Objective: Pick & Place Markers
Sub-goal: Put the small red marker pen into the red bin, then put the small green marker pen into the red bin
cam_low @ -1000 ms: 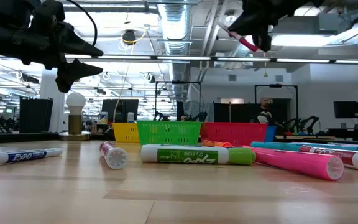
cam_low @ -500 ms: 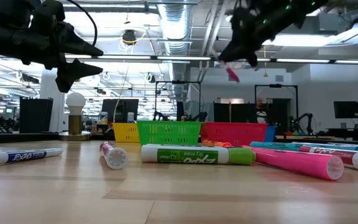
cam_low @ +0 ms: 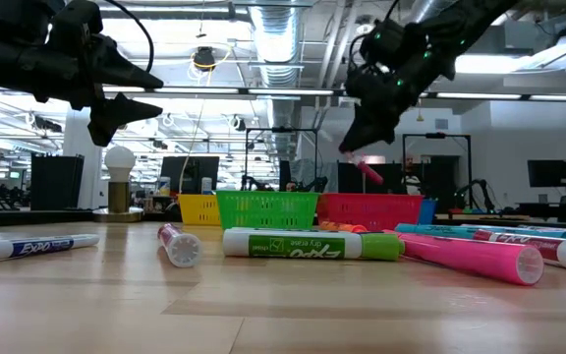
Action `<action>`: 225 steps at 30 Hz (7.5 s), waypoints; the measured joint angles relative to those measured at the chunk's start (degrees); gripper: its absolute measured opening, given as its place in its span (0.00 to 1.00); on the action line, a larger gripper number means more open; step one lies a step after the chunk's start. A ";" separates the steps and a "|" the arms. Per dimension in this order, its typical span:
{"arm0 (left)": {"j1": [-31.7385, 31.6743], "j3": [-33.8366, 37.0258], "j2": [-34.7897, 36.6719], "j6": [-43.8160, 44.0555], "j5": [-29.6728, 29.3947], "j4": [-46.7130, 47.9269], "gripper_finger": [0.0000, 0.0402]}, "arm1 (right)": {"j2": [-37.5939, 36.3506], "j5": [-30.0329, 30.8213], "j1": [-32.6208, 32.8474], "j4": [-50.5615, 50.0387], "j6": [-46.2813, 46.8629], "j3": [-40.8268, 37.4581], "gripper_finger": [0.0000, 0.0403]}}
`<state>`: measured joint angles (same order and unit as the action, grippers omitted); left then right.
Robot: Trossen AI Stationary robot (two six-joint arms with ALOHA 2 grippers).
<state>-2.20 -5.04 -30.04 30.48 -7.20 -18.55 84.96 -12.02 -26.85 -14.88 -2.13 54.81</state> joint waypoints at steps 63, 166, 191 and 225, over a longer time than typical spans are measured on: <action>0.02 0.00 -0.02 -0.20 0.00 0.00 0.52 | 19.84 4.22 1.70 -29.28 -17.22 20.89 0.09; 0.00 0.00 -0.02 -0.20 0.01 -1.46 0.52 | 28.75 7.91 25.81 -37.05 38.81 22.91 0.29; 0.01 0.00 -0.02 -0.20 0.02 -1.47 0.52 | 30.05 14.96 27.80 -34.81 54.69 22.93 0.29; 0.00 0.00 -0.09 -0.20 0.00 -2.14 0.52 | 28.91 9.97 29.25 -42.36 50.68 28.35 0.07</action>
<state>-2.20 -5.04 -30.13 30.28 -7.20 -20.69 113.87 -2.04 2.40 -57.24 48.54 83.15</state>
